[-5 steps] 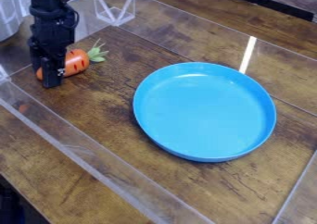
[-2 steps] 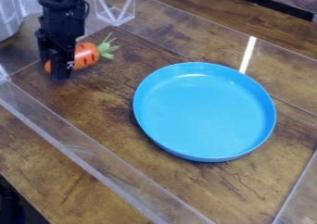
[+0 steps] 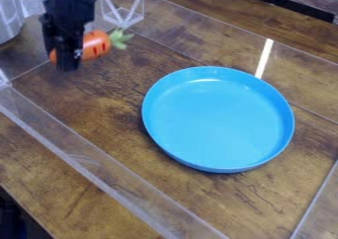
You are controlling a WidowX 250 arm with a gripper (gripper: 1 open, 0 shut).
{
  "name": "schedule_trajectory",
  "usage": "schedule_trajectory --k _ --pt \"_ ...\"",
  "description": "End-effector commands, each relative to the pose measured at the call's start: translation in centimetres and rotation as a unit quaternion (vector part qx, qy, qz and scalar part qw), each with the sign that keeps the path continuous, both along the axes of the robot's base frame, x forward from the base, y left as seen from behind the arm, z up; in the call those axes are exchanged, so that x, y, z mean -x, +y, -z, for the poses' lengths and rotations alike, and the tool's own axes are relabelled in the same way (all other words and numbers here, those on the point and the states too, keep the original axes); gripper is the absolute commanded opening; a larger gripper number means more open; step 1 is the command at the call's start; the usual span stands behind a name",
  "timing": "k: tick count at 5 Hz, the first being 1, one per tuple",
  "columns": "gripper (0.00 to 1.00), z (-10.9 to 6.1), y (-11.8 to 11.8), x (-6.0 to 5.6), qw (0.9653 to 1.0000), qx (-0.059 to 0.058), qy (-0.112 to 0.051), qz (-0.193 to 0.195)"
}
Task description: Put the carrot in the blue tray
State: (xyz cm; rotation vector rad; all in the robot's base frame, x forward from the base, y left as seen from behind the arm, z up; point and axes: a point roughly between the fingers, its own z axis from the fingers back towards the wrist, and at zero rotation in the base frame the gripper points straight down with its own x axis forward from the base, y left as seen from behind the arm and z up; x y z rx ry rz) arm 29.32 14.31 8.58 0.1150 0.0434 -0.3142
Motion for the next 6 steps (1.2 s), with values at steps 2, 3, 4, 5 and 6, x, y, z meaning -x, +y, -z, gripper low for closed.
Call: schedule_trajectory --k 2,3,4,5,6 --pt "0.00 -7.1 -4.2 0.0 0.9967 -0.031 -0.072 0.022" --pt "0.00 -6.6 -7.4 0.3 0.9957 -0.024 -0.078 0.043" --pt "0.00 -7.0 -11.8 0.3 0.9931 -0.020 -0.083 0.080" --pt "0.00 -6.7 -15.9 0.2 0.9892 -0.018 -0.090 0.114" --pt "0.00 -6.5 -19.6 0.2 0.9876 -0.015 -0.090 0.128"
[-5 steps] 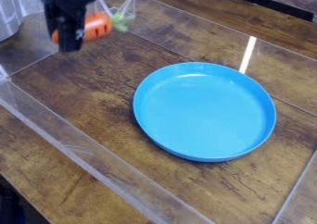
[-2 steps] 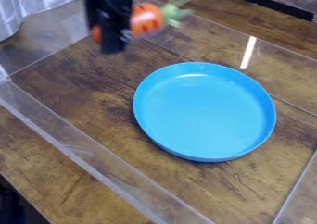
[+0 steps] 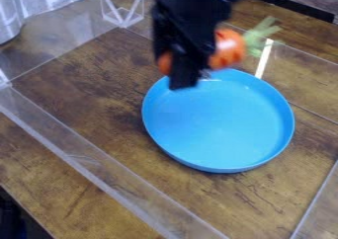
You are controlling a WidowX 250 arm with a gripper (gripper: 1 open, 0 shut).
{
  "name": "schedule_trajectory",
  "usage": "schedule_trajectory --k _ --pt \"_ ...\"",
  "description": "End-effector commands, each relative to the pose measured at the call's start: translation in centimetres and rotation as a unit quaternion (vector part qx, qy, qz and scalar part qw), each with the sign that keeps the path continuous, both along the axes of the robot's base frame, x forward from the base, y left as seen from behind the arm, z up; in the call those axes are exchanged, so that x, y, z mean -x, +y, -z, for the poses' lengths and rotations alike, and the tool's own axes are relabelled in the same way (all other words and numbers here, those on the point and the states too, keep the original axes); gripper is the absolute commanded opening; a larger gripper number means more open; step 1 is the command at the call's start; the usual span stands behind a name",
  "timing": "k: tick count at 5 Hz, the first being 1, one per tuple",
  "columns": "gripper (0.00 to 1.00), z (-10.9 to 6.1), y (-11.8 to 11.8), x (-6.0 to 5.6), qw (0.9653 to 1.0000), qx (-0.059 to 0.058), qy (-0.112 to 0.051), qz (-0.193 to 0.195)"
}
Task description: Put the carrot in the blue tray
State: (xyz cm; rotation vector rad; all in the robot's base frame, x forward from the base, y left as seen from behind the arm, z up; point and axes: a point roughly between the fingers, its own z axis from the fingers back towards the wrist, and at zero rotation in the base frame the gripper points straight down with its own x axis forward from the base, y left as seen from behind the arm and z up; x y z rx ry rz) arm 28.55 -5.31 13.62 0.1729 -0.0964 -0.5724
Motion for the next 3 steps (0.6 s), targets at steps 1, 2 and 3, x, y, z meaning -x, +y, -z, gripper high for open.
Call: schedule_trajectory --k 1,2,3 --pt "0.00 -0.3 -2.9 -1.0 0.9997 0.002 -0.023 0.004" --pt "0.00 1.6 -4.1 -1.7 0.9999 -0.004 -0.014 0.008" --pt "0.00 0.3 -1.4 -3.6 0.9984 -0.009 -0.021 -0.052"
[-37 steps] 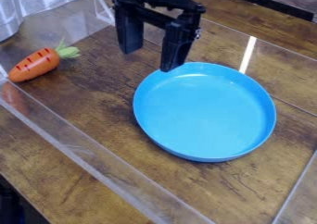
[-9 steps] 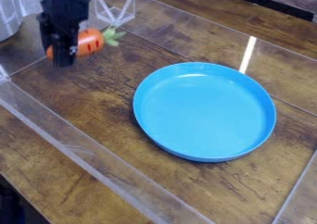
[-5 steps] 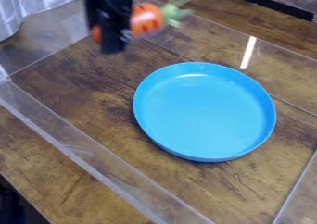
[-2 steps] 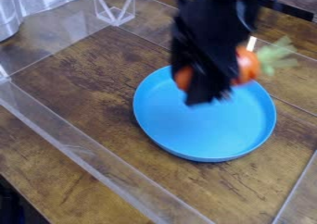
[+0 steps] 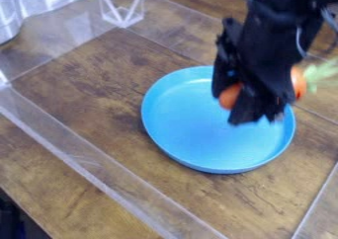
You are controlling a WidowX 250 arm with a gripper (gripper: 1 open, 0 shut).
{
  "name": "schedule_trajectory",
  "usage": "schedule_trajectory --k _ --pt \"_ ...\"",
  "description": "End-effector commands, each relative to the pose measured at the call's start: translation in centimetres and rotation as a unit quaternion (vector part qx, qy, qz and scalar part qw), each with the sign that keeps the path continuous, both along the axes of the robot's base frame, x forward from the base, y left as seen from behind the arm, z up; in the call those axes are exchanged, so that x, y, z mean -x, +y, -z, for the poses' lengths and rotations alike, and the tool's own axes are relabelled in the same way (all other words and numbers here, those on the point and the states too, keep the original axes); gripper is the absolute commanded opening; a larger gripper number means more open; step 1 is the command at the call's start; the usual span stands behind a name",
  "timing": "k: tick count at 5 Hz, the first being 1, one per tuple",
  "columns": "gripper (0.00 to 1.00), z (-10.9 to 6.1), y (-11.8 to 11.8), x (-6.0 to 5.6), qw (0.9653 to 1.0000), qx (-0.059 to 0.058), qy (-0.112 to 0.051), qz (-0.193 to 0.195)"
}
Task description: Put the carrot in the blue tray
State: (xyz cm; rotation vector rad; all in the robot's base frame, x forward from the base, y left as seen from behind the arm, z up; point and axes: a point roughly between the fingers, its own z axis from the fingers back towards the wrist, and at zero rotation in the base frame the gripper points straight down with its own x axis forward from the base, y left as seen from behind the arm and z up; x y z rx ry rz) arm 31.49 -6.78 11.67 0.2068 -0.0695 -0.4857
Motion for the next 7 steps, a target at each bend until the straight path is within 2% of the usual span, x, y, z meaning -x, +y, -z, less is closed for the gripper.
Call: schedule_trajectory --k 1,2,3,4,6,7 --pt "0.00 -1.7 1.9 -2.7 0.9992 0.008 -0.024 -0.032" --pt "0.00 -0.3 2.0 -2.9 0.9992 0.013 -0.012 -0.037" --pt "1.00 0.7 1.9 -2.8 0.9989 0.015 -0.003 -0.044" --pt "1.00 0.2 1.8 -3.0 0.9988 0.017 -0.004 -0.045" --pt "1.00 2.8 1.3 -3.3 0.9988 0.023 0.001 -0.044" --pt "1.00 1.9 1.4 -3.5 0.9979 0.022 -0.004 -0.060"
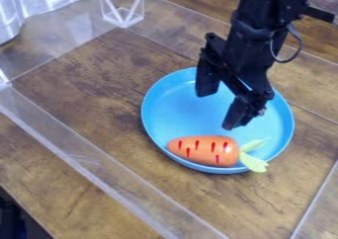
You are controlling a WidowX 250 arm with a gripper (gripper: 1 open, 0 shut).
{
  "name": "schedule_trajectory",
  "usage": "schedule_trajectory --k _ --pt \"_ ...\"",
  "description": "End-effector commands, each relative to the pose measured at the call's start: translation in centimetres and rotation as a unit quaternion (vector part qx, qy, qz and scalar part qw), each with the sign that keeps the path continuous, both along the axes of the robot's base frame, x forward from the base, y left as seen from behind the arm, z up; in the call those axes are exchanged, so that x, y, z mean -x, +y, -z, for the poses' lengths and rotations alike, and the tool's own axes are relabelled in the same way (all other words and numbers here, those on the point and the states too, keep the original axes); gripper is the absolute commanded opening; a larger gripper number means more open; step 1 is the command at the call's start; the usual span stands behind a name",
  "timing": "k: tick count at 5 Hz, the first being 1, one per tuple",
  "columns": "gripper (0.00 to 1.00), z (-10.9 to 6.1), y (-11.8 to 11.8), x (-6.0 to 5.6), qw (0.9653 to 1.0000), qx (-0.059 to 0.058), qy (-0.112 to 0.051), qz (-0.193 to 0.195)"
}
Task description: Put the carrot in the blue tray
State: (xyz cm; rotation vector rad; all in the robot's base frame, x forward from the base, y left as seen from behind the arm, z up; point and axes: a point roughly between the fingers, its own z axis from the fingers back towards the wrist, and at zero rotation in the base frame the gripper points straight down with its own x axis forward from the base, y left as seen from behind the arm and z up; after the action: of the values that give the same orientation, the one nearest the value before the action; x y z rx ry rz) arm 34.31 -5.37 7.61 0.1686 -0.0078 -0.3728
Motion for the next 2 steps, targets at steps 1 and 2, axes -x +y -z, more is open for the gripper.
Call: schedule_trajectory --k 1,2 --pt "1.00 -1.79 -0.04 -1.07 0.9994 0.006 -0.031 -0.013" --pt "1.00 -1.83 -0.03 -1.46 0.9991 0.005 -0.033 -0.025"
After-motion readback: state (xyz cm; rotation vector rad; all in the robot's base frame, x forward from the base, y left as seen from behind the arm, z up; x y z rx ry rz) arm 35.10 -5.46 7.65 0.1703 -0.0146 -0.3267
